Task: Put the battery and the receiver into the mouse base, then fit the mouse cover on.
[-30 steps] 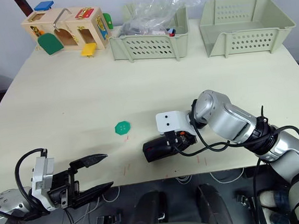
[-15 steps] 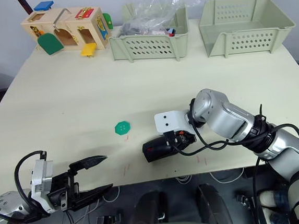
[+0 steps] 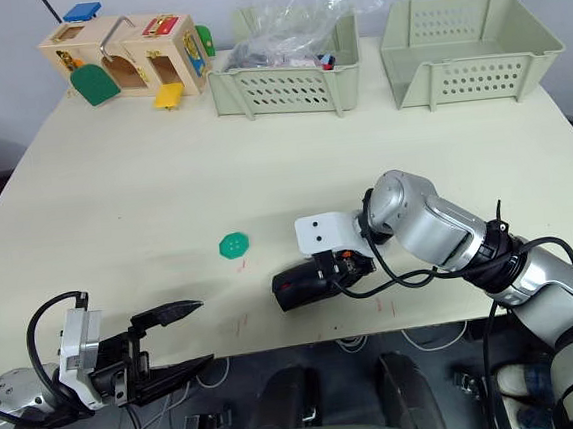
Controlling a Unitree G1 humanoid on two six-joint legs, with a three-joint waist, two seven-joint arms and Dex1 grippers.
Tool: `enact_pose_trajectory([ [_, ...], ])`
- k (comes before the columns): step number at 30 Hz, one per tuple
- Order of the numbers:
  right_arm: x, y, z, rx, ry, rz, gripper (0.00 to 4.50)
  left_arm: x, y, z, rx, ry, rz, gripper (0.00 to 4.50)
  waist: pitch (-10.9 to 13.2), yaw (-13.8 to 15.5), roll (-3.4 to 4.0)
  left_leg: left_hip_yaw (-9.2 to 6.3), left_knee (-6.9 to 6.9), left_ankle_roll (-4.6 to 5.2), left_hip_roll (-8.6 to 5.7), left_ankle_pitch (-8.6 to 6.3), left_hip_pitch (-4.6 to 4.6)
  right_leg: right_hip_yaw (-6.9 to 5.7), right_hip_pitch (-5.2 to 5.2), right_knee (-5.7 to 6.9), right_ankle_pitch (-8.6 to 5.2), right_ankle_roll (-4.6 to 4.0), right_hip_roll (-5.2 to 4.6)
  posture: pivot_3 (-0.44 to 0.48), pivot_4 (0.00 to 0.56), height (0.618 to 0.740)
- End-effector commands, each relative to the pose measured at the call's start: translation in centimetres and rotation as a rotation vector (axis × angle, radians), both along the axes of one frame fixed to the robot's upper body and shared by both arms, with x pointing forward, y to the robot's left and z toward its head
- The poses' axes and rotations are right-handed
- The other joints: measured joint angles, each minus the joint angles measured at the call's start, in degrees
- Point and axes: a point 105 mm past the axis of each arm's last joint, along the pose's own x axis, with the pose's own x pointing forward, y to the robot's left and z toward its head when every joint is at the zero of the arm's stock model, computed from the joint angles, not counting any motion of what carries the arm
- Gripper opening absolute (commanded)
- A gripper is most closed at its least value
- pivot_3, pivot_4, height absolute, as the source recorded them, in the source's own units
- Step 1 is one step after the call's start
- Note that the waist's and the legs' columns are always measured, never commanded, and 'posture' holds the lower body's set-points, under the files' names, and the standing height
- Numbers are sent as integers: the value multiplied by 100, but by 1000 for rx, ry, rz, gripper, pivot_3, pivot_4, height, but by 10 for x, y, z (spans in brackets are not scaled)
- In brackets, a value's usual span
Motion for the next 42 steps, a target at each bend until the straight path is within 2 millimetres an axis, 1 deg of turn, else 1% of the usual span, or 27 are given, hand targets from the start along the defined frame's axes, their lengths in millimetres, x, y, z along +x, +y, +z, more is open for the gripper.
enact_pose_trajectory([
  [1,1,2,4,5,-10,3,2395,-1,0,2,-1,-19,-13,4500,0,0,0,0,0,0,0,0,0,0,0,0,0,0,0,0,150,740],
  [18,0,3,5,11,-11,8,2395,0,1,1,0,-25,-16,4500,0,-1,0,0,0,0,1,0,0,0,0,0,0,-1,0,0,150,740],
  [19,0,3,5,11,-9,6,2895,0,1,1,0,-26,-15,4500,0,-2,0,0,0,0,1,0,0,0,0,0,0,-1,0,0,150,740],
  [21,0,3,6,13,-12,7,3493,0,1,1,0,-26,-14,4500,0,-1,0,0,0,0,1,0,0,0,0,0,0,-1,0,0,150,740],
  [29,0,4,8,22,-26,9,3493,0,1,2,0,-26,-14,4500,1,-2,2,0,0,0,1,0,-2,-1,-2,0,0,-1,-1,0,150,740],
  [33,0,5,18,58,-37,22,3493,0,1,2,0,-26,-13,4500,1,-2,2,1,0,0,1,0,-2,-1,-2,0,0,-1,-1,0,150,740],
  [34,-1,6,24,85,-35,27,3493,0,1,2,0,-26,-12,4500,1,-1,2,1,0,0,1,0,-2,-1,-2,0,0,-1,-1,0,150,740],
  [35,-4,13,35,170,-7,29,3493,0,1,2,1,-25,-11,4500,1,-1,2,1,0,0,1,0,-2,-1,-2,0,0,-1,-1,0,150,740],
  [37,-7,23,47,288,13,35,3493,0,1,2,0,-24,-9,4500,2,-8,2,0,0,0,1,0,-3,-1,-2,0,0,-1,-1,0,150,740],
  [39,-11,31,49,359,53,37,3493,0,1,3,0,-23,-7,4500,1,-3,1,-1,-2,0,2,0,-2,-1,-2,0,0,-1,1,0,150,740],
  [41,-13,37,43,384,68,25,3493,0,0,3,0,-23,-8,4500,1,1,1,-4,-3,0,3,0,-2,-4,-1,0,-2,-3,1,0,150,740],
  [42,-14,39,40,388,75,16,2989,1,0,3,1,-24,-9,4500,1,5,1,-2,-3,0,2,0,-3,-4,-1,0,-1,-3,-1,0,150,740],
])
